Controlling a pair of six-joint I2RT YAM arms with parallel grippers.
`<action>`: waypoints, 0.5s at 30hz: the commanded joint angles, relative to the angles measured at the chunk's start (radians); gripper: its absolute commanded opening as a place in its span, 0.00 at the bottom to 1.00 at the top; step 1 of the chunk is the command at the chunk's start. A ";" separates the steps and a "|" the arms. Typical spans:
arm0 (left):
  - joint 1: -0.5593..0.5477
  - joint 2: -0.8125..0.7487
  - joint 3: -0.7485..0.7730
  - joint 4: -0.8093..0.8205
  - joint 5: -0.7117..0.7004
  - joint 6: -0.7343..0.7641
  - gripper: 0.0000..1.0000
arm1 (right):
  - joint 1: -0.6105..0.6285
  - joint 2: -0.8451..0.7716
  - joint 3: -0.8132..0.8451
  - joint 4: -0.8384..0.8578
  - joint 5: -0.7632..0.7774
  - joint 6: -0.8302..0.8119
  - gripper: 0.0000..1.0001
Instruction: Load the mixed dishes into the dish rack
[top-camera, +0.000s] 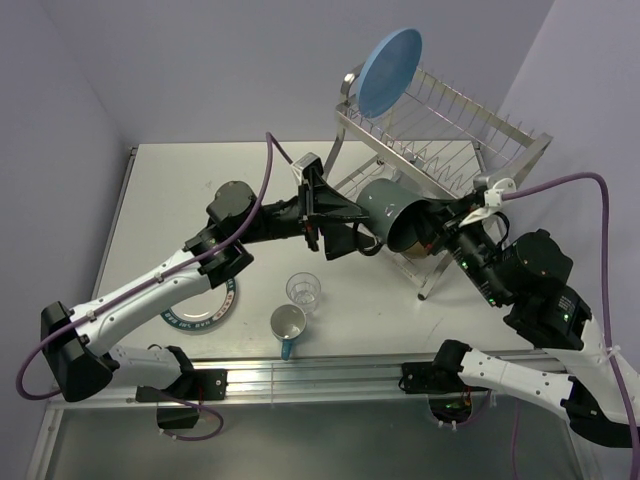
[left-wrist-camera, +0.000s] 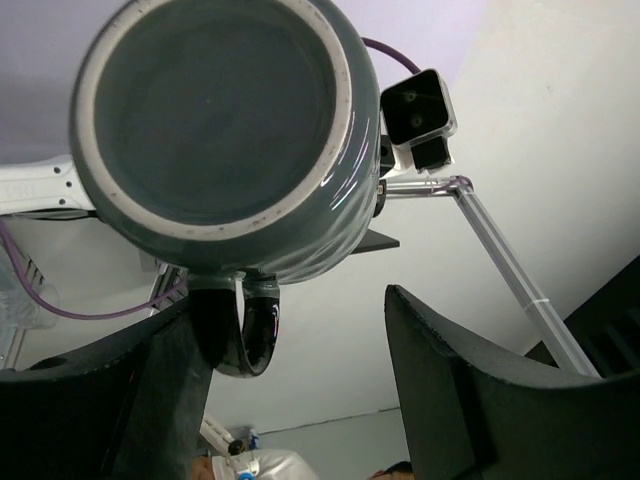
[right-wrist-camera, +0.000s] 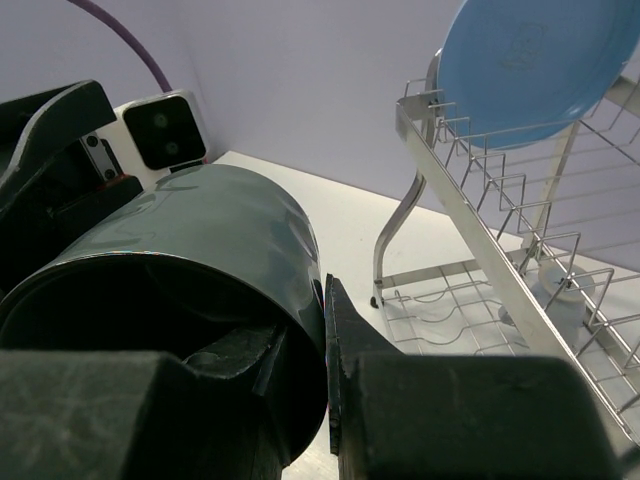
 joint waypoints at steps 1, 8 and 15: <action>-0.021 0.010 -0.001 0.126 -0.003 -0.042 0.70 | 0.005 0.009 0.002 0.159 -0.015 0.006 0.00; -0.041 0.017 -0.035 0.248 -0.029 -0.088 0.54 | 0.003 0.019 -0.021 0.191 0.005 0.006 0.00; -0.044 0.011 -0.073 0.339 -0.059 -0.108 0.44 | 0.003 -0.003 -0.047 0.190 0.004 0.021 0.00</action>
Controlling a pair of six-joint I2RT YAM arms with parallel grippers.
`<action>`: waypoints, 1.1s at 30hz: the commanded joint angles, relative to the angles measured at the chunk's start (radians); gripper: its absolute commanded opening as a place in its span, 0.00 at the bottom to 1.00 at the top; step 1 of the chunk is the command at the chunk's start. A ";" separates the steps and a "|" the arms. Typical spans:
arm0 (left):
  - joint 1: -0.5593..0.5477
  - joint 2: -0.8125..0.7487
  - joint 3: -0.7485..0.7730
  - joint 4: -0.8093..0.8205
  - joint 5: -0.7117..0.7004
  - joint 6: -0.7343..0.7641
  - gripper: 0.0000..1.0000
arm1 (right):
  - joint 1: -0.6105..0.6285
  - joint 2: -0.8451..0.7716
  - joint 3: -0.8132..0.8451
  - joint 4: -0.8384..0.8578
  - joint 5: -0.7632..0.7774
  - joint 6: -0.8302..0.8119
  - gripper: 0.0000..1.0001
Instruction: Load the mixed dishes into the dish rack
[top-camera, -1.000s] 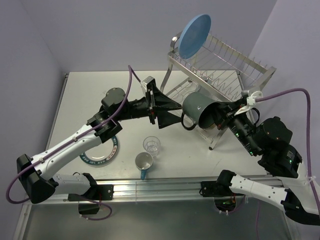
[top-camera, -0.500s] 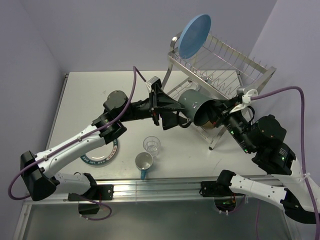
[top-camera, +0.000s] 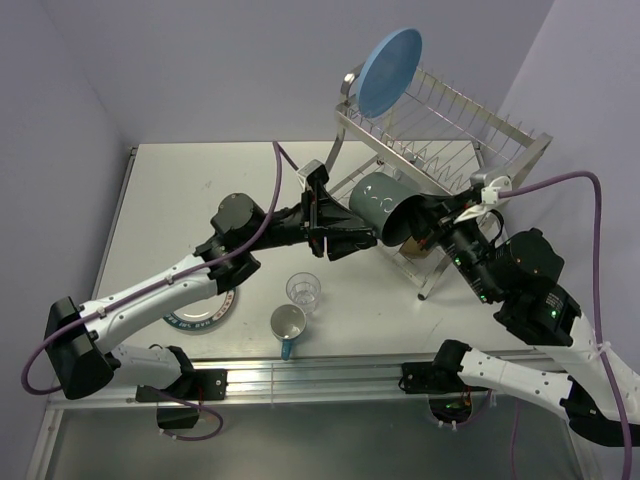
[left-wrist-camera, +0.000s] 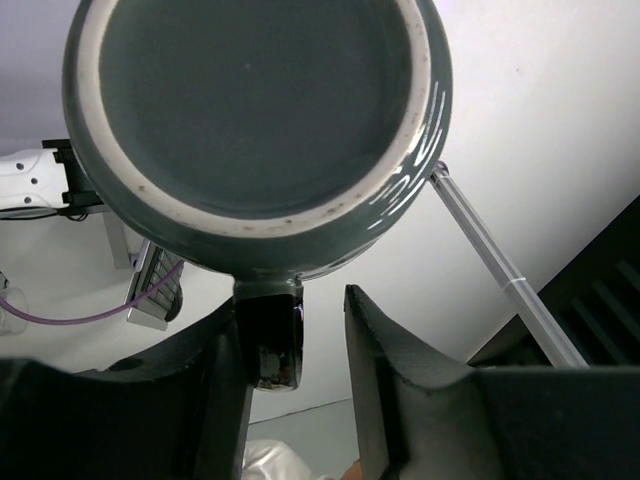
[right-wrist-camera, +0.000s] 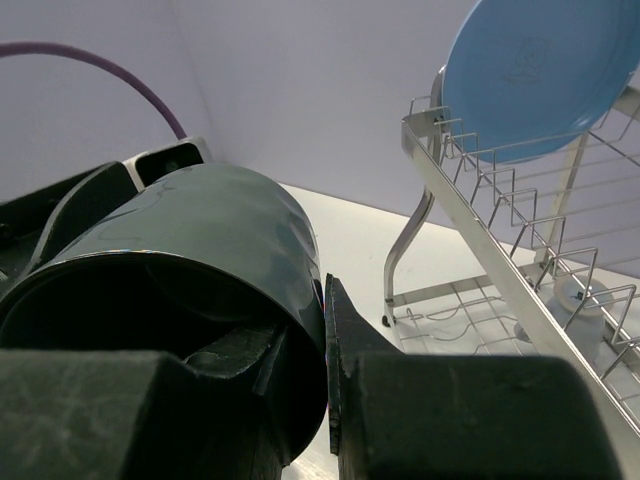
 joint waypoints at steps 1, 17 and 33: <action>-0.009 -0.006 0.001 0.154 -0.040 -0.027 0.42 | 0.005 -0.021 -0.007 0.085 0.002 0.012 0.00; -0.009 0.063 -0.012 0.331 -0.029 -0.044 0.00 | 0.005 -0.044 0.012 0.021 -0.061 0.044 0.00; 0.009 -0.035 0.008 -0.127 -0.015 0.316 0.00 | 0.003 -0.073 0.078 -0.129 0.053 0.106 0.97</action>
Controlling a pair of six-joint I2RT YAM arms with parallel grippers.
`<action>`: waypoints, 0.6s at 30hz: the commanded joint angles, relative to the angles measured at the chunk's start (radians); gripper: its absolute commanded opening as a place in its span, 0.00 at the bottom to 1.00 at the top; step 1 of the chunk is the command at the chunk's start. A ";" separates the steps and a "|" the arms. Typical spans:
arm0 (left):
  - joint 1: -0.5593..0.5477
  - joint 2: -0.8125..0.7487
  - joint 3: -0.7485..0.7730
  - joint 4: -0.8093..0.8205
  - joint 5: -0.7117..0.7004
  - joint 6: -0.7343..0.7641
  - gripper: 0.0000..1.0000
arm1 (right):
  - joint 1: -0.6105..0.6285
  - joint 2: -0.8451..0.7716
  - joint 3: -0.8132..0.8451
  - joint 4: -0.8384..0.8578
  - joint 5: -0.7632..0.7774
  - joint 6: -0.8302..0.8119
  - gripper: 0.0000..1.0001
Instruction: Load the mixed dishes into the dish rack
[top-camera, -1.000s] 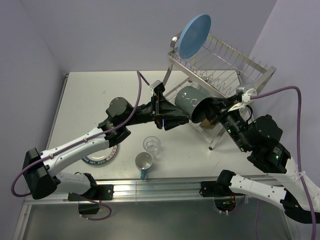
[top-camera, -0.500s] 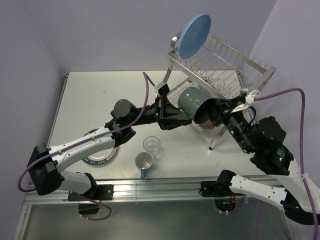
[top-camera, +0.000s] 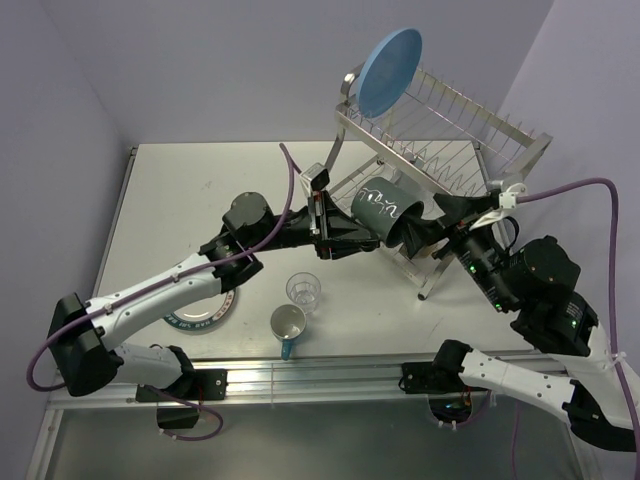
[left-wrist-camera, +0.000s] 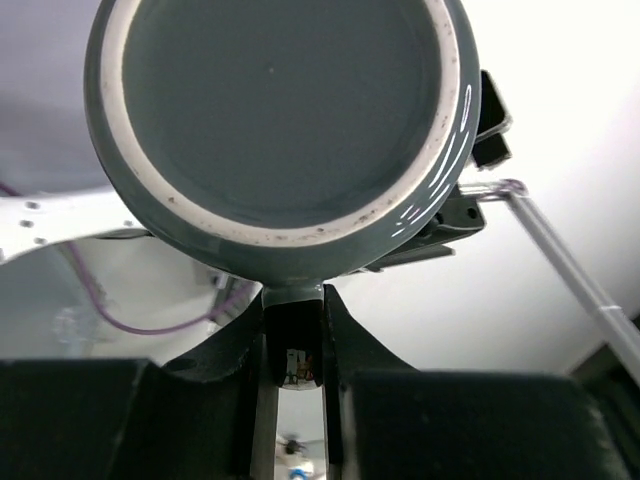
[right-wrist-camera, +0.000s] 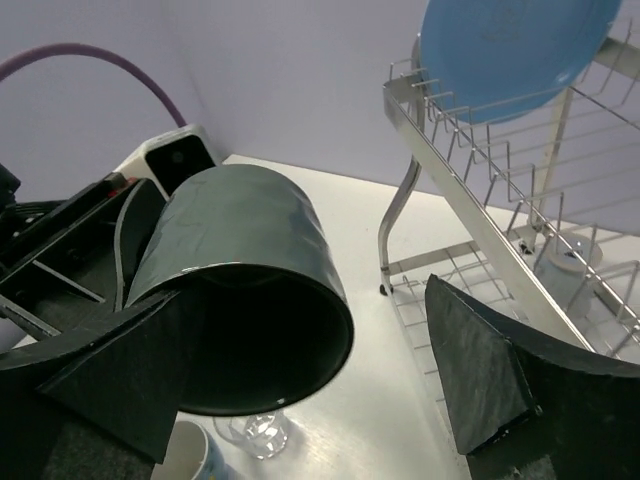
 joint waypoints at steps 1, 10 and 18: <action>0.009 -0.069 0.035 -0.086 -0.010 0.174 0.00 | 0.003 -0.022 0.072 -0.031 0.038 0.039 0.98; 0.018 0.020 0.268 -0.829 -0.264 0.775 0.00 | 0.005 -0.097 0.185 -0.223 0.089 0.080 0.98; 0.019 0.168 0.226 -0.782 -0.432 0.948 0.00 | 0.005 -0.088 0.394 -0.404 0.127 0.103 0.98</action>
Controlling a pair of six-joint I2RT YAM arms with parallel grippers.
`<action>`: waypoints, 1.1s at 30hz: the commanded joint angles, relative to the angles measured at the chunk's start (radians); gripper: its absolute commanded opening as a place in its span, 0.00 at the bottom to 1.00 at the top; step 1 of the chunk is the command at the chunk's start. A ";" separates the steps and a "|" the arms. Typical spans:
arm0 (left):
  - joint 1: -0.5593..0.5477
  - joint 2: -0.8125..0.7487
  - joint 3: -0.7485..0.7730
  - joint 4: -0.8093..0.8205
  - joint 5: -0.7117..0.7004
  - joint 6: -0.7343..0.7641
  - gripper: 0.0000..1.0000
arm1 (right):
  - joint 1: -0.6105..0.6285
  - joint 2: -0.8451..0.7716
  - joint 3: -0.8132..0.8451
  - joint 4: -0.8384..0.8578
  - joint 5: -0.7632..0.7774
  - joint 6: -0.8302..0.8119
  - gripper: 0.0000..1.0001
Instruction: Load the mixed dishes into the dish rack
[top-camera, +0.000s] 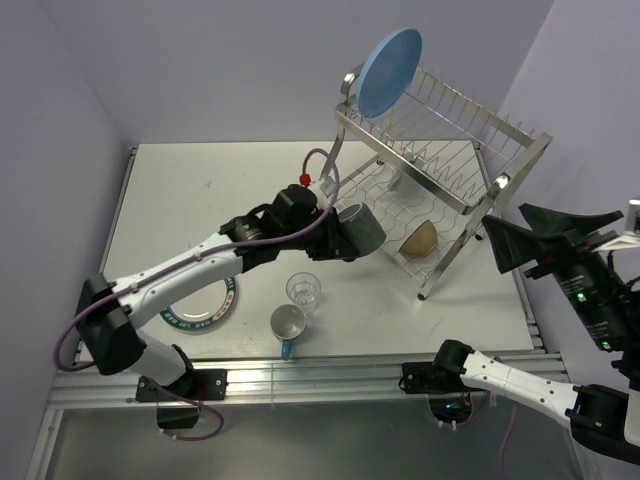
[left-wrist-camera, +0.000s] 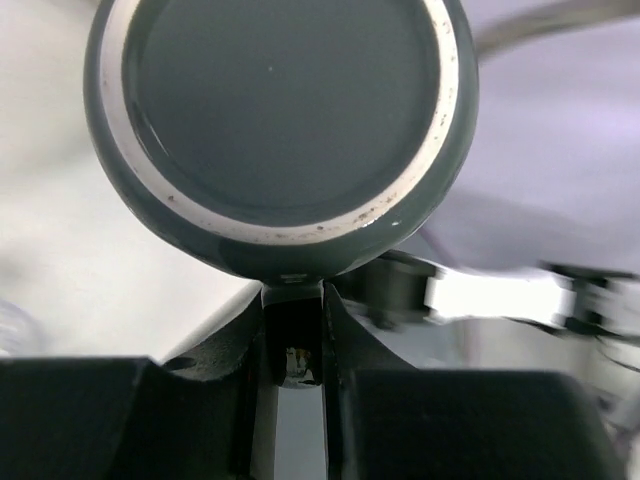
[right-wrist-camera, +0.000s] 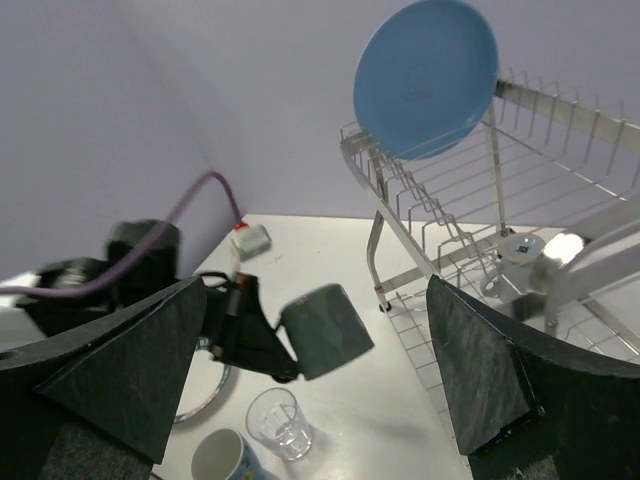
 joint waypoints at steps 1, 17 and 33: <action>-0.002 0.084 0.043 0.084 -0.094 0.174 0.00 | 0.003 0.015 0.091 -0.127 0.043 0.023 0.98; 0.108 0.482 0.331 0.200 0.102 0.170 0.00 | -0.006 0.041 0.322 -0.350 0.114 0.085 0.96; 0.128 0.638 0.436 0.281 0.182 0.170 0.00 | -0.007 0.061 0.303 -0.329 0.095 0.074 0.96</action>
